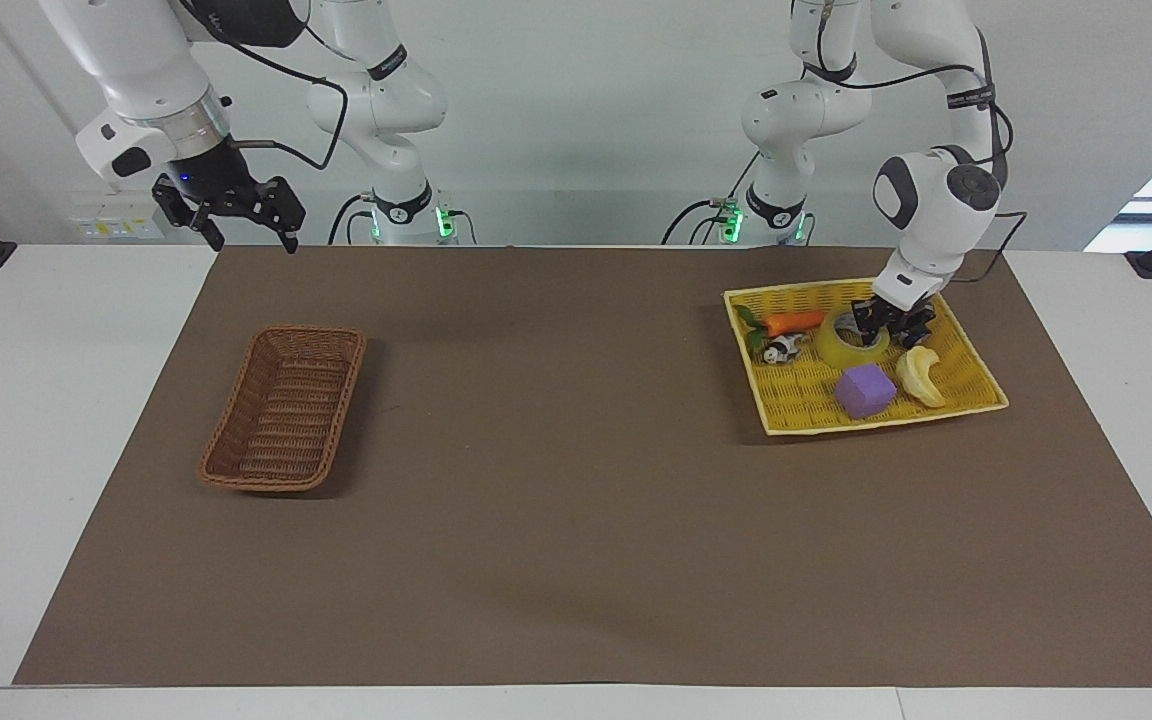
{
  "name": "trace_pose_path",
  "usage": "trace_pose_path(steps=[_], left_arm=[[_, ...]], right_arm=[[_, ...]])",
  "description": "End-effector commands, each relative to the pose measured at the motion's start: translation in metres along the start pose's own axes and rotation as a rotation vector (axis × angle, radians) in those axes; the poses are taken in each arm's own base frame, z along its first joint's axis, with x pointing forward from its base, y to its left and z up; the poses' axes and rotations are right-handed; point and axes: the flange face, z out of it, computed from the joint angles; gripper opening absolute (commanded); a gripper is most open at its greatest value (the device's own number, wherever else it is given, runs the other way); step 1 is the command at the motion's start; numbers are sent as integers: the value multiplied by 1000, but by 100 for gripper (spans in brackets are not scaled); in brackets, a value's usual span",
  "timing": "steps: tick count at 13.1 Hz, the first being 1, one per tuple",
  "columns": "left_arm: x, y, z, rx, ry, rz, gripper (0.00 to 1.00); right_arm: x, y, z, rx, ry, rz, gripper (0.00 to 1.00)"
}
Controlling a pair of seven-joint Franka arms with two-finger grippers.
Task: Move tape to another basket
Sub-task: 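Close the left gripper on the tape roll rim and lift it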
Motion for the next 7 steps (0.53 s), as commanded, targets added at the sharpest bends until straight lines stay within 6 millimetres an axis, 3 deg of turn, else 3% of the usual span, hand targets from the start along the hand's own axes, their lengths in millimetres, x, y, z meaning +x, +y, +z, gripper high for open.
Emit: trace_pose_path(steps=[1, 7], left_arm=[[13, -1, -39, -3, -52, -21, 0], [53, -9, -139, -4, -73, -111, 0]], right_arm=[[-8, 4, 0, 13, 5, -10, 100], [-8, 4, 0, 15, 3, -10, 100]])
